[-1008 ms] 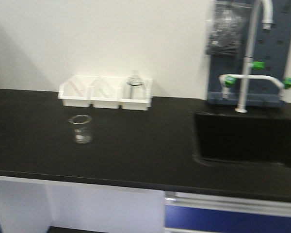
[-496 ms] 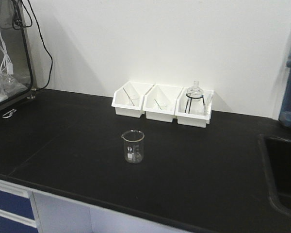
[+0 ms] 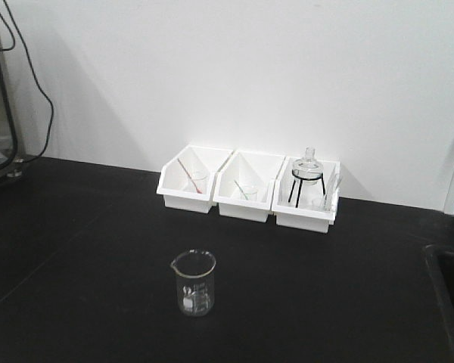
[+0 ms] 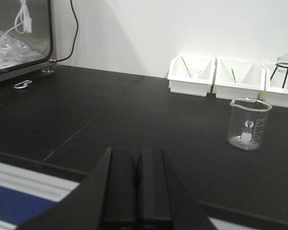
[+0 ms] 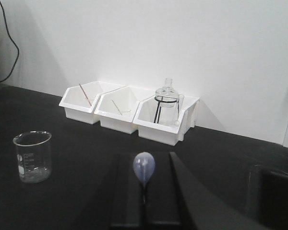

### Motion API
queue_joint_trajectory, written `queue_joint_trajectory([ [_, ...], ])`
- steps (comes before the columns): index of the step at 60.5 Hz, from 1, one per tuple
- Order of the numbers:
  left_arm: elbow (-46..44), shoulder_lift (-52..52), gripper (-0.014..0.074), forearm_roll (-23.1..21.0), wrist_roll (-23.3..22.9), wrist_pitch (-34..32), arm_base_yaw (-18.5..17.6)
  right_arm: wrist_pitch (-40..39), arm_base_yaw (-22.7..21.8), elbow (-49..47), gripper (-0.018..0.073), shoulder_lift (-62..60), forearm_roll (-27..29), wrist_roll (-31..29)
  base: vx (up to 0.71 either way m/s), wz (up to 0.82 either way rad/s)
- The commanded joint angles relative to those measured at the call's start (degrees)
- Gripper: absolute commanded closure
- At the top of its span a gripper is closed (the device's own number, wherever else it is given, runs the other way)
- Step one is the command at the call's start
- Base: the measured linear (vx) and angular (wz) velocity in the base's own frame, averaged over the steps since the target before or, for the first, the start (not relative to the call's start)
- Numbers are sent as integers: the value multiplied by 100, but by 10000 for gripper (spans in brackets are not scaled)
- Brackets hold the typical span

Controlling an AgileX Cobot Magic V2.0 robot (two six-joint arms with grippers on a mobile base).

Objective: Grab transparent chemical and place on left bench

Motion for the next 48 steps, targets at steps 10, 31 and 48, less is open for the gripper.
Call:
queue_joint_trajectory([
  [10,93,-110,600,-4,-45,-449,-10,-164,-27,-157,567,31,3,-10,27,-9],
  [31,93,-110,600,-4,-45,-449,-10,-158,-13,-157,567,31,3,-10,17,-6],
  [48,93,-110,600,-4,-45,-449,-10,-153,-30,-157,567,31,3,-10,8,-5],
])
